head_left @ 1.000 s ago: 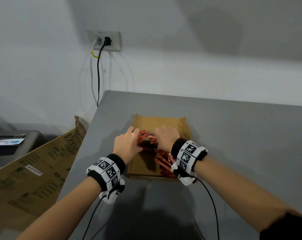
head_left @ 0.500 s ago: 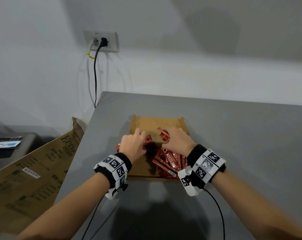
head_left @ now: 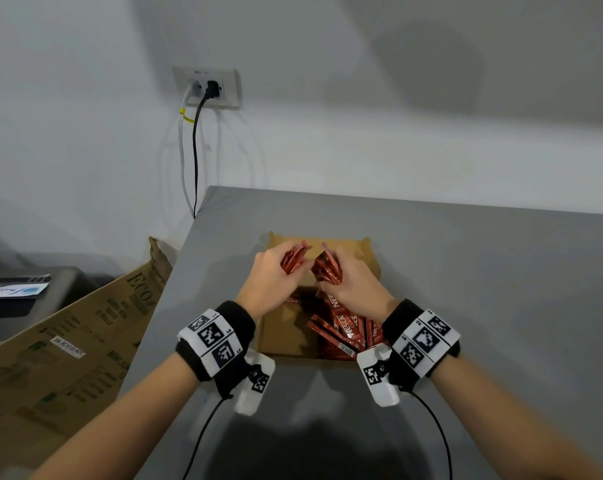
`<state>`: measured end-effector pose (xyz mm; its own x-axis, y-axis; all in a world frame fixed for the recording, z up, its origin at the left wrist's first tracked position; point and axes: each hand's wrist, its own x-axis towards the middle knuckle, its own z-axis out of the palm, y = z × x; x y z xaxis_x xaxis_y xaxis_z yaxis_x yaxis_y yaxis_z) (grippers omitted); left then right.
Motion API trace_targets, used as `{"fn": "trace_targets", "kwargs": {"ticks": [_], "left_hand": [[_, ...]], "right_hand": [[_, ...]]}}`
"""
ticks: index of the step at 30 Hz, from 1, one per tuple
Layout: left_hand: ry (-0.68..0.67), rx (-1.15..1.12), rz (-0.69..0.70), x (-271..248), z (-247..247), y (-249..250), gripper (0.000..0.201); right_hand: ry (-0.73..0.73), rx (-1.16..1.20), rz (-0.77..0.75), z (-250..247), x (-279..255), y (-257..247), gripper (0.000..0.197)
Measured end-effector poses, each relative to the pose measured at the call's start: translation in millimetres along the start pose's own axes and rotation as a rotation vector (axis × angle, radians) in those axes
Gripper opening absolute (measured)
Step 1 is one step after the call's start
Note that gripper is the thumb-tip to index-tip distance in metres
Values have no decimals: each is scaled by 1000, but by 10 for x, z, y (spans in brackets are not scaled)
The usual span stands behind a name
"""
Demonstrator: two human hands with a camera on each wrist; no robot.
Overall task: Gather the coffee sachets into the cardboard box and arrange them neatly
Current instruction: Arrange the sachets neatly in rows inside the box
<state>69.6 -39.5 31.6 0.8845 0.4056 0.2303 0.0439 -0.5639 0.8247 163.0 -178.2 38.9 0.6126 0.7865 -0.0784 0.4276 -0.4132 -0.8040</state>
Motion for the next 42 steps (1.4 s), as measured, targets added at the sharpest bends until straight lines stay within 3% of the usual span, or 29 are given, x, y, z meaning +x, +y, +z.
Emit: {"fn": "trace_targets", "kwargs": {"ticks": [3,6,10,14,17,19,24,29,32,34,36,38,40,42], "left_hand": [[-144,36,-15,-14,-15,-15,10],[-264,-34,-20,-59,-49,-52,10],[-186,-169,-58,-110,-55,-61,11],[-128,-117,-87,-57,-46,-62,11],[79,-100,-163,-17,-58,-116,13],[130,-102,-187,-20,-71,-148,22],[117,-140,-194,-84,-5,-123,9],[76,-233,-234,-149,3,-122,16],[-98,-82,-129,-195,-6,-177,15],[-136,80,-46,-194,-4,-213,21],[-97,140,-3,-170,18,-188,18],[9,139,3,-143,47,-141,13],[170,2,-71,-118,54,-101,7],[244,-196,-158,-98,42,-70,9]], "right_hand": [[70,63,-38,25,-43,-33,65],[30,168,-34,20,-84,-44,62],[50,178,-41,0,-86,-47,35],[33,153,-48,31,-95,-38,37],[186,213,12,-39,-68,61,17],[312,234,54,-87,-51,162,14],[317,149,-28,-55,-87,181,10],[276,172,17,-13,-39,213,14],[360,161,-18,-11,12,170,11],[316,31,-89,-22,54,85,10],[234,-143,-175,-9,78,-17,9],[275,-168,-226,29,102,-68,7],[359,-76,-191,78,100,-68,22],[256,-29,-141,152,69,-72,33]]}}
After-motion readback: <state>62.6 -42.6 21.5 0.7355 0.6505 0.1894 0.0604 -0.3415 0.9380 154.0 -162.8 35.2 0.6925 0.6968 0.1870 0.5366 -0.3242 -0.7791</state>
